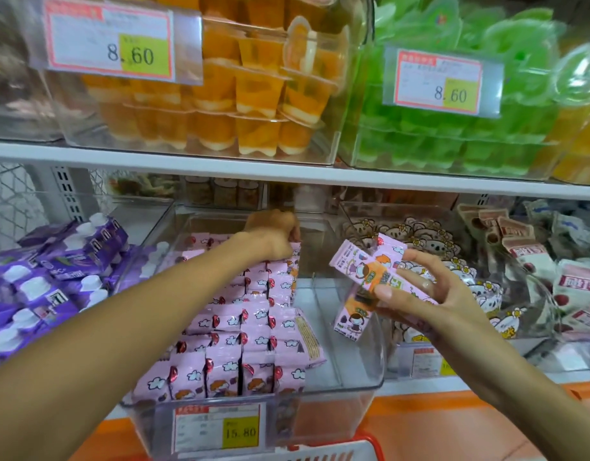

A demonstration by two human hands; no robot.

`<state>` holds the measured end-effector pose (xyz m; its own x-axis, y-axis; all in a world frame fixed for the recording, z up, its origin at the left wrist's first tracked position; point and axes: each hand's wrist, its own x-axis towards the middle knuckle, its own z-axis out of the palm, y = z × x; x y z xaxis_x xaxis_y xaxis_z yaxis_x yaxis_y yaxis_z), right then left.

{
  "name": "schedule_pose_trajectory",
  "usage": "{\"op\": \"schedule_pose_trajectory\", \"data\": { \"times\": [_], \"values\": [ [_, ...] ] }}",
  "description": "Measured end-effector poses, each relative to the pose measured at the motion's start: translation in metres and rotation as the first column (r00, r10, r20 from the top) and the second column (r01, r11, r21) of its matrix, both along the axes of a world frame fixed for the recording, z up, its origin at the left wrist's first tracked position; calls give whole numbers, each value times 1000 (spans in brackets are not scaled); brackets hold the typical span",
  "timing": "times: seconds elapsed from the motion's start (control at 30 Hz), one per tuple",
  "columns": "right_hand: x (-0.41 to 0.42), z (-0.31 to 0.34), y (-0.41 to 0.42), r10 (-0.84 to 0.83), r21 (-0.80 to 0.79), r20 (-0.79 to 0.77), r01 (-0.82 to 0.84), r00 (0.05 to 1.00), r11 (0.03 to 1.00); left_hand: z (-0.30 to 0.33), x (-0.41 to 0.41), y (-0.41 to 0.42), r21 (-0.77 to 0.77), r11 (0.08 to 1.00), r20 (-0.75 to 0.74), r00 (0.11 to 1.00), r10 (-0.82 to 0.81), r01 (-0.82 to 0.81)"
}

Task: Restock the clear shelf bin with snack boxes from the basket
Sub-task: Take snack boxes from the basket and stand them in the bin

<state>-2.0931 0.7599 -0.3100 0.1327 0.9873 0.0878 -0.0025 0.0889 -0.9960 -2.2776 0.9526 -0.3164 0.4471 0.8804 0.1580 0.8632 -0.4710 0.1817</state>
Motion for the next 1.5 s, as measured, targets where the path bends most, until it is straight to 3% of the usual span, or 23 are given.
{"op": "schedule_pose_trajectory", "data": {
  "times": [0.13, 0.23, 0.33, 0.43, 0.5, 0.6, 0.83, 1.0, 1.13, 1.3, 1.5],
  "values": [
    [1, 6, -6, 46, 3, -216, -47, 975, 999, 6, -2, -16, 31, 997, -39, 997, -67, 68],
    [8, 10, -12, 16, -31, -361, -30, 933, 999, 12, 5, -42, -6, 972, -47, 971, -233, 233],
    [14, 16, -17, -8, -36, -411, -8, 912, 999, 7, 23, -66, -319, 847, -163, 856, -491, 425],
    [20, 18, -22, -40, -42, -423, 24, 905, 999, -9, 41, -74, -586, 760, -384, 729, -567, 282],
    [24, 18, -24, -39, -48, -415, 20, 909, 999, -17, 48, -72, -580, 785, -497, 670, -551, 216],
    [26, 17, -28, -38, -61, -412, 14, 911, 998, -19, 53, -68, -502, 827, -541, 654, -529, 253],
    [33, 16, -31, -64, -85, -425, 31, 903, 996, 6, 37, -56, -451, 827, -435, 727, -531, 335],
    [31, 16, -30, -21, -131, -381, -32, 924, 991, 14, 17, -44, -478, 807, -192, 855, -482, 348],
    [26, 16, -30, -1, -158, -343, -57, 939, 986, 3, 9, -39, -439, 846, -196, 887, -419, 302],
    [21, 19, -29, 0, -165, -336, -58, 942, 985, -8, 1, -40, -488, 821, -45, 931, -363, 297],
    [13, 21, -22, 0, -175, -308, -57, 951, 983, -10, 4, -32, -341, 889, 51, 951, -305, 304]
  ]
}}
